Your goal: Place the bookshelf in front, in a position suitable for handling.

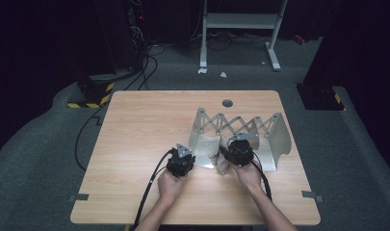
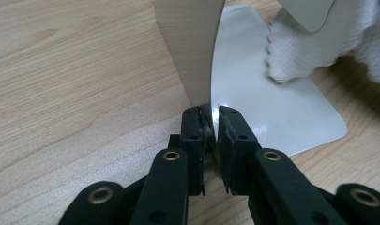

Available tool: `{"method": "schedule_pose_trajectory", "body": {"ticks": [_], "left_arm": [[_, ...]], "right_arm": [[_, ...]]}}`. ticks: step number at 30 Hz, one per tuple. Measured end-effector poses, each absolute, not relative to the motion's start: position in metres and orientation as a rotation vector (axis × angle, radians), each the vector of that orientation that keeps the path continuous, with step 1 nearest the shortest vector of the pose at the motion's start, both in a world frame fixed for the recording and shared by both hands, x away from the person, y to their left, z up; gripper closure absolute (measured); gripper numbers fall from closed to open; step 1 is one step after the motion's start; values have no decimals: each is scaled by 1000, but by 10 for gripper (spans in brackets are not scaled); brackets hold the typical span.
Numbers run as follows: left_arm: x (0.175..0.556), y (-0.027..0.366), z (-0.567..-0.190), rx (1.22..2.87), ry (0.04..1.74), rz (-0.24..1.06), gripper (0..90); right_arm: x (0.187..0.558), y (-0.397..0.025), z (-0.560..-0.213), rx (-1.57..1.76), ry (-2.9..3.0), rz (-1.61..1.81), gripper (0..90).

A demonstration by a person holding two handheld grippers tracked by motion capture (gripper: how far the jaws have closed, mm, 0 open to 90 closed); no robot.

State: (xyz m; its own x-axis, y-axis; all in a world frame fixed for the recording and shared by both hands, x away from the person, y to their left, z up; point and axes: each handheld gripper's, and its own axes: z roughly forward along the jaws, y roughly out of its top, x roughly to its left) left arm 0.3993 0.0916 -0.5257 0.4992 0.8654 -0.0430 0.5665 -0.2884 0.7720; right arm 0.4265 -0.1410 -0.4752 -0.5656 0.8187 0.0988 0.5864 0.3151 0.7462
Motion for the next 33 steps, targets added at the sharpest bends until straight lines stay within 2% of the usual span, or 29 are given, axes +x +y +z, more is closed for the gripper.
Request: {"method": "schedule_pose_trajectory", "body": {"ticks": [13,21,33], "left_arm": [[399,92,-526,1987,1175,500,802],[400,92,-526,1988,1174,499,800],[400,93,-526,1983,1177,490,800]], "right_arm": [[407,-143,-434,1160,2217,1215,773],[391,-138,-428,1090,2225,1196,773],[398,-142,-407,1087,2175,1223,773]]}}
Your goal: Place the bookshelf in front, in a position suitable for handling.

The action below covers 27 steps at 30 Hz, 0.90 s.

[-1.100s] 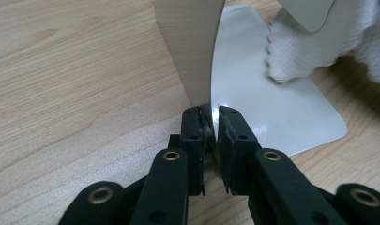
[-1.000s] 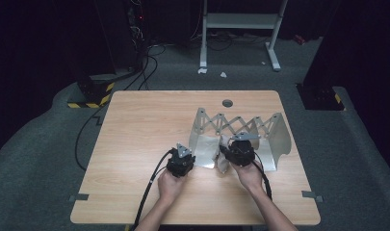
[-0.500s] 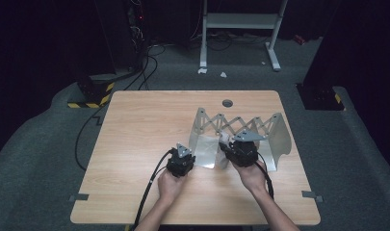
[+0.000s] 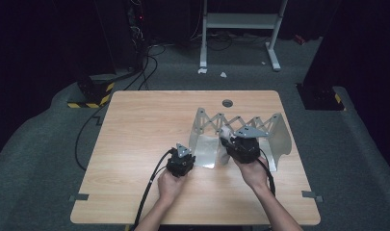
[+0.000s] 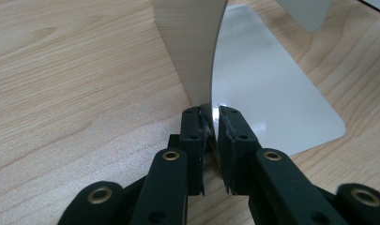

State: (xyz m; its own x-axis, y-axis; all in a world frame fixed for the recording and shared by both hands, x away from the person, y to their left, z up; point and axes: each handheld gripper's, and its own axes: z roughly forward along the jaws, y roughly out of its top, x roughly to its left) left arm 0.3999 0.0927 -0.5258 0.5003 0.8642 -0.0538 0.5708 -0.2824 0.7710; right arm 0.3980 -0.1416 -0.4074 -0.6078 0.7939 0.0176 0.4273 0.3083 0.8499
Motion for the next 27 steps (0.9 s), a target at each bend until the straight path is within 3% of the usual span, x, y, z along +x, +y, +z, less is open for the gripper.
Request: {"method": "schedule_pose_trajectory", "body": {"ticks": [27], "left_arm": [[400,93,-526,1978,1180,476,796]], "right_arm": [[450,-144,-370,1161,2134,1274,770]]}}
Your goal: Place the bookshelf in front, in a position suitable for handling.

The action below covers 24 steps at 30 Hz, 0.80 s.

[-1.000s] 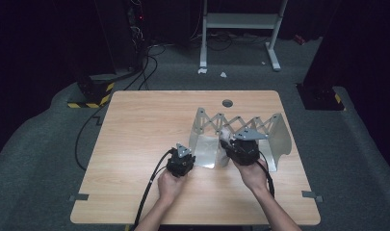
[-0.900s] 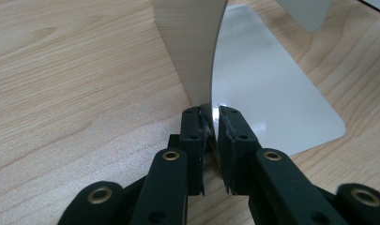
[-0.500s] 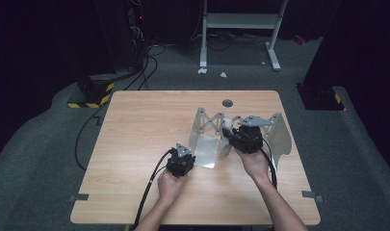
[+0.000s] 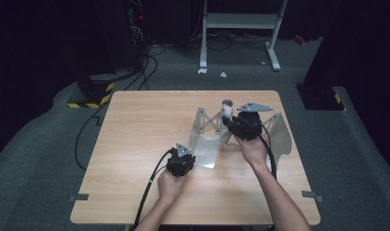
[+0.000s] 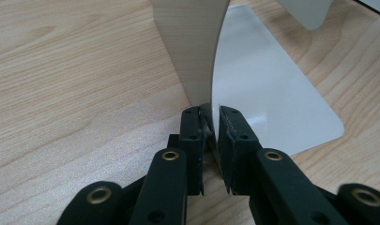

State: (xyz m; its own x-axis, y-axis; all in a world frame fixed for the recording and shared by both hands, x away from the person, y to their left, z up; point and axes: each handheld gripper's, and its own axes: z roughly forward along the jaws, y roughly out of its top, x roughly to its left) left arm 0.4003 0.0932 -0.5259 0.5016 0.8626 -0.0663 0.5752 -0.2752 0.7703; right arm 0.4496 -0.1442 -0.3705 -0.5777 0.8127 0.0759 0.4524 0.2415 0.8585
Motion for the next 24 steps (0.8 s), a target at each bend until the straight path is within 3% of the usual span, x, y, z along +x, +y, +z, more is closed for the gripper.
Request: {"method": "schedule_pose_trajectory", "body": {"ticks": [18,24], "left_arm": [[400,93,-526,1982,1178,477,796],[400,93,-526,1982,1177,479,796]], "right_arm": [[464,-146,-360,1191,2026,1287,768],[477,-142,-375,1240,2106,1203,768]]}}
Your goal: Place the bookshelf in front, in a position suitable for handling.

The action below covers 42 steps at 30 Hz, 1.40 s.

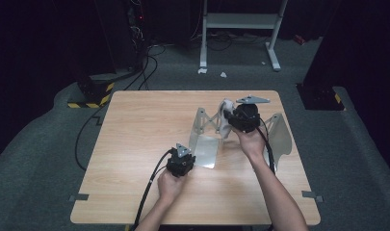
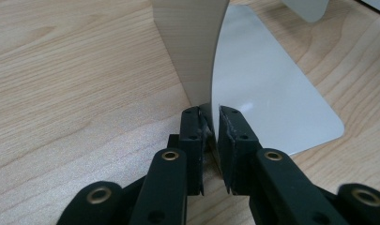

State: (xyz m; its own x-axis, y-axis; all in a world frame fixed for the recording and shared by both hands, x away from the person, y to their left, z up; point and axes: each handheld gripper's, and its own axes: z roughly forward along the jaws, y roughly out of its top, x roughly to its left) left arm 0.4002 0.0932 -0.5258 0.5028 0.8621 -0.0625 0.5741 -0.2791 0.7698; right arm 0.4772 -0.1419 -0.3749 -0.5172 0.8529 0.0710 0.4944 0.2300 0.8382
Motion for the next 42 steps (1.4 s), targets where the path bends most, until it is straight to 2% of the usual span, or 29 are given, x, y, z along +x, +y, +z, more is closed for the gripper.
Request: {"method": "schedule_pose_trajectory", "body": {"ticks": [7,12,16,24,34,42], "left_arm": [[400,93,-526,1983,1177,481,795],[400,93,-526,1984,1176,482,795],[400,93,-526,1984,1176,486,795],[400,93,-526,1986,1174,492,795],[400,93,-526,1986,1173,487,795],[400,93,-526,1986,1172,483,795]], "right_arm": [[470,-144,-388,1237,2075,1248,768],[463,-151,-379,1235,1996,1285,769],[464,-153,-375,1245,1977,1187,768],[478,-139,-413,1300,2087,1031,768],[474,-138,-438,1323,2059,1060,767],[473,-146,-423,1324,2014,1097,767]]}}
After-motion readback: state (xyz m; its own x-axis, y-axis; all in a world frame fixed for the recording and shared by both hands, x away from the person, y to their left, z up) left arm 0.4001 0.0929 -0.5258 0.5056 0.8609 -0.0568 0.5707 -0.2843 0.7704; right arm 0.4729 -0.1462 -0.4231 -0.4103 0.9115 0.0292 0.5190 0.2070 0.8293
